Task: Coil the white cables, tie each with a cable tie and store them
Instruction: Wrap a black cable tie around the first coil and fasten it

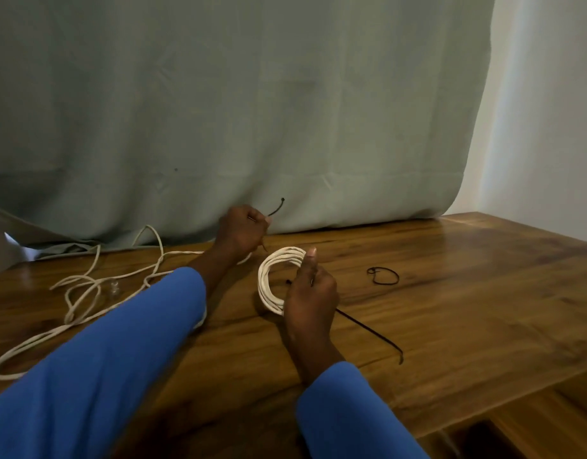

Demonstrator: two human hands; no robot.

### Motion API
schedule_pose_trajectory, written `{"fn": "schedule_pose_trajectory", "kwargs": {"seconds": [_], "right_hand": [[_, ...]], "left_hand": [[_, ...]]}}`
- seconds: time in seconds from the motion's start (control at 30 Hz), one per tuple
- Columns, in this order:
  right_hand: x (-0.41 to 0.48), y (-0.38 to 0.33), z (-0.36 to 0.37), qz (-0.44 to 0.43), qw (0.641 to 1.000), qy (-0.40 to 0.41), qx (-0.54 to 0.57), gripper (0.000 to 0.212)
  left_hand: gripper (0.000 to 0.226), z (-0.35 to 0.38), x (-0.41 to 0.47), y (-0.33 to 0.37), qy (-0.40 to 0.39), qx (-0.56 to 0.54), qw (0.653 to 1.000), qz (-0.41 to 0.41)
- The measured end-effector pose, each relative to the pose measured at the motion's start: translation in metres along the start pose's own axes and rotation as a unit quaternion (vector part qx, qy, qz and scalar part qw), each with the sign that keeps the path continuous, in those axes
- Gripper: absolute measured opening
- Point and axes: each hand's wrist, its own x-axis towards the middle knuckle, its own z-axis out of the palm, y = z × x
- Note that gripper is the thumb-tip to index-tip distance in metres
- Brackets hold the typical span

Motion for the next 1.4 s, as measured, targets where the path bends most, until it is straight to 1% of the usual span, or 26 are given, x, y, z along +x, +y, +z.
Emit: {"fn": "schedule_pose_trajectory", "kwargs": {"seconds": [0.1,0.2,0.27,0.3,0.37,0.43,0.5,0.57,0.63,0.7,0.83,0.93,1.0,1.07,1.13,1.2,1.27,1.33,1.4], "right_hand": [[-0.003,0.001,0.003,0.003,0.999,-0.039,0.003,0.070],[-0.004,0.001,0.006,-0.009,0.998,-0.070,0.004,0.072],[-0.004,0.001,0.008,-0.001,0.997,-0.079,0.009,0.079],[-0.004,0.001,0.008,0.002,0.997,-0.079,0.008,0.079],[-0.006,-0.002,0.006,0.000,0.997,-0.079,0.006,0.072],[-0.004,-0.001,0.005,0.007,0.997,-0.078,0.004,0.065],[-0.002,0.000,0.004,0.014,0.997,-0.078,0.013,0.069],[-0.001,0.001,0.003,0.002,0.997,-0.076,0.006,0.075],[-0.002,0.000,0.003,-0.013,0.997,-0.073,-0.007,0.067],[-0.002,-0.001,0.003,-0.008,0.997,-0.070,-0.015,0.065],[-0.001,-0.001,0.001,0.016,0.997,-0.070,-0.005,0.072],[-0.004,-0.006,0.001,0.027,0.996,-0.082,0.002,0.068],[-0.005,-0.006,0.001,0.013,0.996,-0.092,-0.013,0.068],[-0.007,-0.009,0.000,-0.002,0.995,-0.096,-0.026,0.065],[-0.009,-0.011,0.000,0.012,0.993,-0.121,0.000,0.062],[-0.015,-0.019,-0.002,0.038,0.988,-0.145,0.046,0.052],[-0.017,-0.022,-0.002,0.051,0.985,-0.153,0.067,0.043],[-0.017,-0.022,-0.003,0.056,0.983,-0.155,0.082,0.039],[-0.015,-0.021,-0.004,0.054,0.982,-0.160,0.080,0.040]], "left_hand": [[0.011,-0.036,-0.015,-0.001,-0.008,-0.116,0.993,-0.012],[0.009,-0.060,-0.041,-0.012,-0.032,-0.182,0.983,-0.013],[0.008,-0.069,-0.062,-0.024,-0.051,-0.195,0.979,-0.003],[0.007,-0.071,-0.072,-0.030,-0.060,-0.208,0.976,-0.006],[0.007,-0.069,-0.085,-0.042,-0.076,-0.231,0.970,-0.017],[0.007,-0.065,-0.088,-0.047,-0.083,-0.232,0.969,-0.008],[0.008,-0.063,-0.086,-0.047,-0.077,-0.235,0.969,0.021],[0.007,-0.063,-0.083,-0.046,-0.065,-0.243,0.967,0.042],[0.008,-0.064,-0.085,-0.045,-0.061,-0.254,0.964,0.053],[0.011,-0.066,-0.088,-0.043,-0.060,-0.272,0.959,0.057],[0.013,-0.071,-0.089,-0.038,-0.043,-0.306,0.949,0.061],[0.011,-0.076,-0.088,-0.036,-0.033,-0.306,0.950,0.056],[0.010,-0.076,-0.090,-0.036,-0.040,-0.319,0.946,0.029],[0.008,-0.071,-0.095,-0.033,-0.061,-0.337,0.939,-0.018],[0.009,-0.066,-0.100,-0.030,-0.093,-0.349,0.930,-0.064],[0.011,-0.062,-0.104,-0.028,-0.124,-0.358,0.919,-0.111],[0.013,-0.061,-0.107,-0.026,-0.146,-0.384,0.898,-0.158],[0.014,-0.061,-0.107,-0.024,-0.142,-0.416,0.877,-0.192],[0.014,-0.064,-0.105,-0.024,-0.121,-0.443,0.860,-0.220]]}}
